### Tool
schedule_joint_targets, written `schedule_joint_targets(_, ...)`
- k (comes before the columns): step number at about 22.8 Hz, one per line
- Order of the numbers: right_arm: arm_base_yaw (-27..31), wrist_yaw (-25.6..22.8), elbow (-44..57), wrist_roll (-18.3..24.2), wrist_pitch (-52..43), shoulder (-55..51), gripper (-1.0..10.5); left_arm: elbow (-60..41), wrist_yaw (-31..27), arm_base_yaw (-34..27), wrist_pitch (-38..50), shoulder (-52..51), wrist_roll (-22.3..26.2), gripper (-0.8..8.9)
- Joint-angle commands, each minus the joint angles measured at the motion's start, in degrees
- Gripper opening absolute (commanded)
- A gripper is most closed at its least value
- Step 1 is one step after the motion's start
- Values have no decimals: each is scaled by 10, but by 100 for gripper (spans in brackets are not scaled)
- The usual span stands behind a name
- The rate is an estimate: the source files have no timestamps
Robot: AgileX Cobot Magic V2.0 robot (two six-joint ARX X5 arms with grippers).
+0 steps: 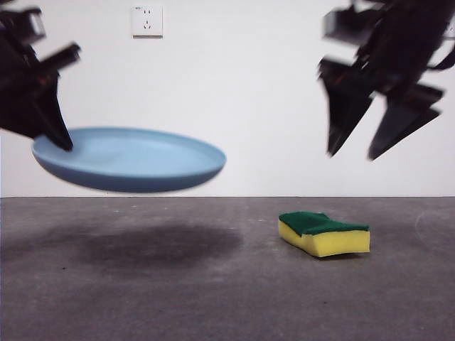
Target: Pick up the plate,pick up the cloth,clean the plate with the cloth
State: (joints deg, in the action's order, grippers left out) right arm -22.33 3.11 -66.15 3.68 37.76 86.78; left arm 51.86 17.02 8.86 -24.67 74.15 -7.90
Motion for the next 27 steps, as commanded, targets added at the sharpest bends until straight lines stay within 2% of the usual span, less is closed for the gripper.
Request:
schedule_joint_targets(1, -9, -5, -25, 20, -6, 54, 337, 0, 0, 2, -25, -33, 7, -8)
schedule_joint_targets(7, -16, -1, -30, 20, -35, 134, 306, 0, 0, 2, -64, -58, 20, -8)
schedule_joint_targets(13, -38, 14, -30, 19, -55, 182, 302, 0, -3, 2, -63, -58, 20, -8)
schedule_joint_targets(17, -52, 12, -30, 17, -72, 195, 123, 0, -3, 2, -63, -58, 20, -8)
schedule_joint_targets(19, -54, 9, -30, 17, -71, 198, -2, 0, -3, 2, -64, -58, 21, -8)
schedule_joint_targets(23, -55, 10, -30, 15, -71, 198, -16, 0, -6, 2, -70, -58, 23, -8)
schedule_joint_targets(27, -63, 14, -30, -15, -61, 160, -16, 0, -90, 11, -66, -47, 37, -8)
